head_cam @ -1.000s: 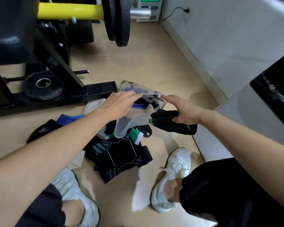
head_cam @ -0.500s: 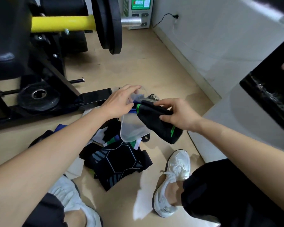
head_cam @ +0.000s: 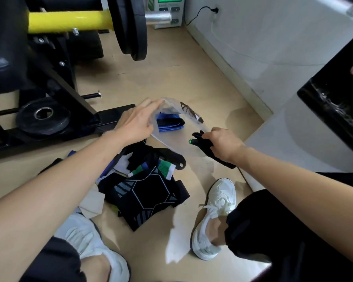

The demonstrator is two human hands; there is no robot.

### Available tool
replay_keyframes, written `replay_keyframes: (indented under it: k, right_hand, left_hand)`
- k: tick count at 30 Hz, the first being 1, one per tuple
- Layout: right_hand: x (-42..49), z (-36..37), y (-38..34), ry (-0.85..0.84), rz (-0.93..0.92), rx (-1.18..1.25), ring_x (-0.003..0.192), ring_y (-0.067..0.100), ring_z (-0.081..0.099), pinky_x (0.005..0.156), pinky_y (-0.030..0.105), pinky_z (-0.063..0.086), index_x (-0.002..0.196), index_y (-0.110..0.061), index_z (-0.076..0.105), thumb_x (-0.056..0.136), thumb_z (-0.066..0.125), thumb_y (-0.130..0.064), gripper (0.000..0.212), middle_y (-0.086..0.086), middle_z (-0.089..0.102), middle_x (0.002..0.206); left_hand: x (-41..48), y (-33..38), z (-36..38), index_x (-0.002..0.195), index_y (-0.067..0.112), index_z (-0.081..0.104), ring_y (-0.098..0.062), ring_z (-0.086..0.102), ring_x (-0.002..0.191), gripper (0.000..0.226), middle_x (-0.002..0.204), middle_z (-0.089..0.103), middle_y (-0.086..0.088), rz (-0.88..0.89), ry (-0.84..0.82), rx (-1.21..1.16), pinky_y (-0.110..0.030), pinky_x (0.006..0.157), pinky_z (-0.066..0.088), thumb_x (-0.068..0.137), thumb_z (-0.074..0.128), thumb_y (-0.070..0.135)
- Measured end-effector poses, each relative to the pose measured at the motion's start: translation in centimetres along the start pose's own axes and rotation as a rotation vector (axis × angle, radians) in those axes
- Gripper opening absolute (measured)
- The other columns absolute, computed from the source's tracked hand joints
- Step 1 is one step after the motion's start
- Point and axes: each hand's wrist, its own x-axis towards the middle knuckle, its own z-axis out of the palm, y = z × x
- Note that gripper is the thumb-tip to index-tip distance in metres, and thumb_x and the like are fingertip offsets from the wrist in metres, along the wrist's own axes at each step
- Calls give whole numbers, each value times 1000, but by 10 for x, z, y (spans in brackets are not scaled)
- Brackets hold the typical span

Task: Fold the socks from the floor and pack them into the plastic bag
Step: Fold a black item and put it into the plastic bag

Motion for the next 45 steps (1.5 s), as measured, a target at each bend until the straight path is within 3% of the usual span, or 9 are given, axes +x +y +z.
replay_keyframes:
  k: [2, 5, 8, 12, 21, 32, 40, 42, 45]
  right_hand:
    - [1, 1, -3, 46, 28, 90, 91, 36, 60, 72, 34, 43, 119, -20, 64, 90, 45, -26, 35, 8, 57, 97]
    - [3, 1, -18, 137, 1, 282, 101, 29, 59, 79, 29, 40, 129, -26, 62, 84, 64, -13, 47, 7, 63, 108]
    - [8, 4, -37, 229, -64, 412, 109, 28, 58, 95, 35, 46, 134, -26, 59, 87, 65, -12, 50, 7, 64, 117]
    - [31, 26, -53, 232, -121, 399, 107, 31, 57, 94, 38, 45, 136, -23, 60, 91, 62, -9, 47, 11, 60, 114]
    - [95, 67, -48, 240, 54, 441, 113, 34, 57, 94, 39, 47, 138, -17, 57, 93, 58, -10, 45, 12, 59, 123]
    - [131, 83, -22, 263, -98, 242, 95, 40, 59, 82, 44, 48, 132, -11, 61, 92, 58, -6, 41, 16, 55, 116]
    - [190, 87, -39, 307, 233, 758, 128, 29, 51, 105, 34, 39, 143, -13, 49, 98, 59, -26, 48, 11, 50, 143]
    - [199, 97, -40, 212, 230, 822, 143, 28, 33, 115, 35, 30, 153, -19, 33, 98, 57, -39, 63, 11, 33, 157]
    - [201, 119, -40, -40, 195, 589, 150, 32, 13, 120, 43, 22, 156, -26, 25, 94, 55, -54, 75, 9, 9, 165]
  left_hand:
    - [1, 9, 0, 157, 29, 25, -24, 61, 88, 85, 138, 46, 6, -18, -46, -55, -44, 74, 54, 83, 60, 6]
    - [2, 21, 0, 160, 27, 19, -15, 56, 82, 95, 134, 45, 5, -13, -90, -139, -39, 74, 51, 81, 65, 1]
    - [0, 26, 2, 160, 29, 14, -14, 56, 83, 100, 133, 43, 7, 10, -121, -167, -38, 76, 52, 80, 68, 2]
    - [-4, 21, 5, 160, 30, 12, -12, 57, 80, 102, 128, 39, 16, 33, -118, -204, -34, 78, 51, 80, 70, 4]
    - [-3, -3, -7, 160, 29, 18, 5, 54, 79, 101, 133, 42, 16, 23, -70, -222, -15, 66, 38, 76, 70, 7]
    - [19, 12, 6, 162, 34, 2, -14, 59, 74, 120, 124, 37, 9, 85, -130, -269, -43, 67, 54, 71, 73, 2]
    - [32, -3, -6, 161, 29, -9, -20, 56, 78, 128, 125, 34, 9, 93, -123, -267, -49, 68, 52, 67, 75, 8]
    - [33, -5, -9, 161, 30, -8, -20, 56, 78, 129, 125, 35, 8, 88, -107, -251, -49, 69, 53, 67, 77, 9]
    - [33, -7, -11, 162, 29, -5, -9, 56, 77, 127, 126, 35, 10, 103, -115, -256, -34, 66, 49, 68, 78, 8]
